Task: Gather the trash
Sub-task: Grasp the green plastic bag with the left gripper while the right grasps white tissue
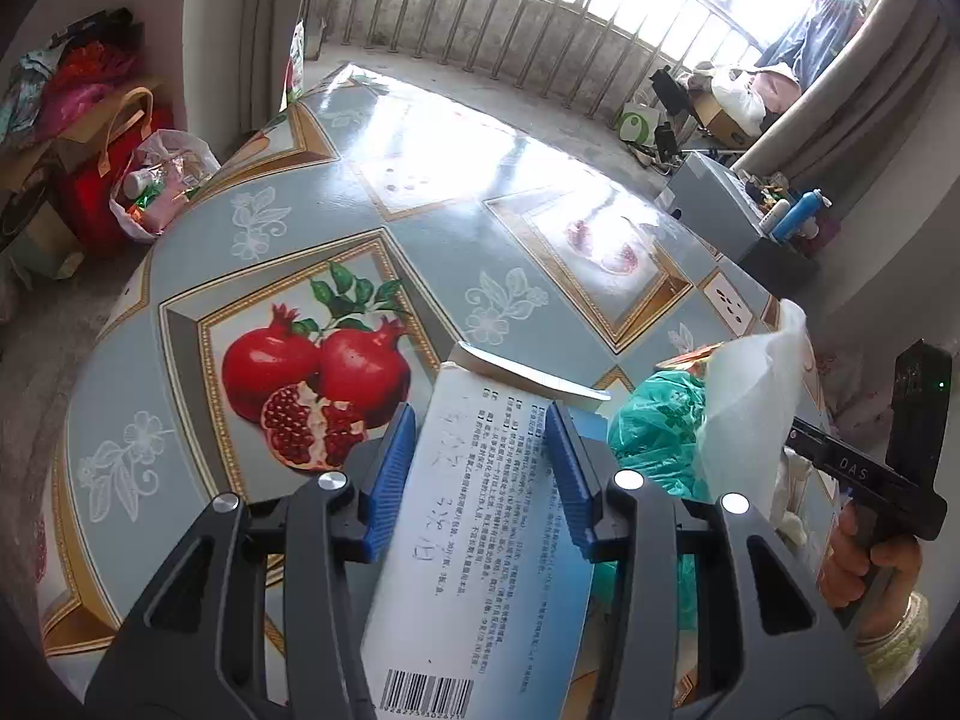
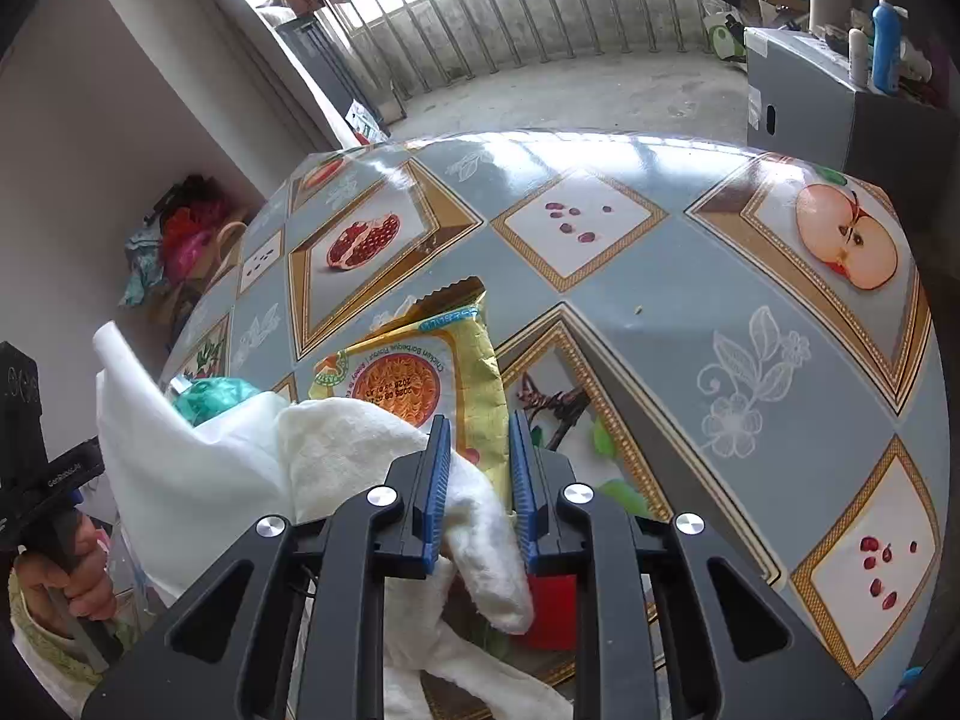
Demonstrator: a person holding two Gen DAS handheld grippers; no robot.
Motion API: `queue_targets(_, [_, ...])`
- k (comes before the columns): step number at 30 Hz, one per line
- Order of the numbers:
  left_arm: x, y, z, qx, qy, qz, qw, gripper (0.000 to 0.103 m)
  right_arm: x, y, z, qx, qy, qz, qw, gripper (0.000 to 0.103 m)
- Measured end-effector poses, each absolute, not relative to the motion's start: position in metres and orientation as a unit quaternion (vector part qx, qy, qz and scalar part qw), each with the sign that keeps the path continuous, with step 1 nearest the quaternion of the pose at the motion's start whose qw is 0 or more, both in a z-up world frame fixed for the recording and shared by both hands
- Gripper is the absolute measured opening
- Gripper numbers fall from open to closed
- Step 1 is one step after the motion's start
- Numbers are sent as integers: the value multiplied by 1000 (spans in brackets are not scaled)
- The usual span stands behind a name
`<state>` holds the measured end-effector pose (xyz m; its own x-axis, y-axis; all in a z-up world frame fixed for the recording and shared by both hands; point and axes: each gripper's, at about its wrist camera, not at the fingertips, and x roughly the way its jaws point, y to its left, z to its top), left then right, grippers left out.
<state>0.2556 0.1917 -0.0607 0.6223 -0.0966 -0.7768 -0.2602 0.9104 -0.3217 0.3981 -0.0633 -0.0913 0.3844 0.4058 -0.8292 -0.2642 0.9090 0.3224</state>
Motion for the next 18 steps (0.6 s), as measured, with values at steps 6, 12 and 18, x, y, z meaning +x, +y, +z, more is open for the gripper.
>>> queue_targets(6, [250,160,-63,-192,431,-8,882,41,365,-58,-89,57,522,180,832,14])
queue_targets(12, [234,148,-70,-205,434,-80,874,37,323,-67,-85,63,531,143,833,10])
queue_targets(18, [207,119,-73,-180,454,-159,858,36,258,-83,-81,86,537,79,836,10])
